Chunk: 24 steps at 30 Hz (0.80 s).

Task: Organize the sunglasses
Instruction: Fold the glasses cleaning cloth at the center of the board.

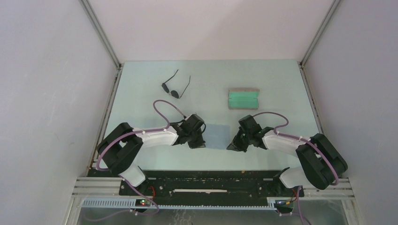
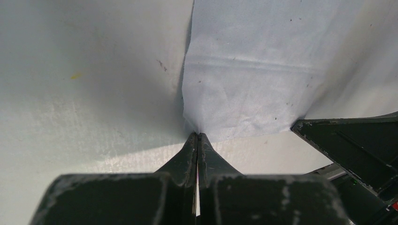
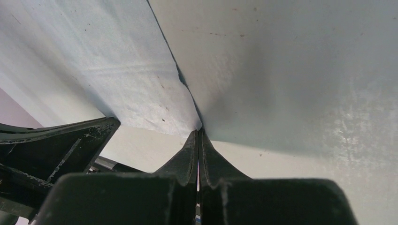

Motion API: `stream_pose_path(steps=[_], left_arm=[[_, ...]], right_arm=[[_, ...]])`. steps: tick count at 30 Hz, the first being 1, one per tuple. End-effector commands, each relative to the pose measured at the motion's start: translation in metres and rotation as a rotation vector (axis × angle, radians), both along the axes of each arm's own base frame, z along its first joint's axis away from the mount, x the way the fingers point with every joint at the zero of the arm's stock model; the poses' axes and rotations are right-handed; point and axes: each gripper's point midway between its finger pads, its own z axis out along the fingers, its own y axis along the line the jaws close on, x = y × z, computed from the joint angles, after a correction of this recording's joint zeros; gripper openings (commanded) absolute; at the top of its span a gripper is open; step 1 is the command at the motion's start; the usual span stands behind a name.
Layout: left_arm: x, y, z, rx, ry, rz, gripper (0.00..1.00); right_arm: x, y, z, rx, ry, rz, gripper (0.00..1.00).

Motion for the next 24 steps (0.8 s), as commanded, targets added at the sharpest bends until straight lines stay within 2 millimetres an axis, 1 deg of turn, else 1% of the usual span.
stream_pose_path(steps=[1, 14, 24], left_arm=[[0.004, -0.008, 0.018, -0.035, -0.031, -0.008, 0.00], [0.015, -0.013, 0.039, -0.050, -0.069, -0.013, 0.00], [0.029, -0.015, 0.054, -0.063, -0.086, -0.022, 0.00]], right_arm=[[0.006, -0.002, 0.007, -0.001, -0.048, 0.004, 0.00], [0.021, -0.004, 0.027, 0.006, -0.106, 0.004, 0.00], [0.033, -0.002, 0.035, -0.002, -0.116, 0.009, 0.00]])
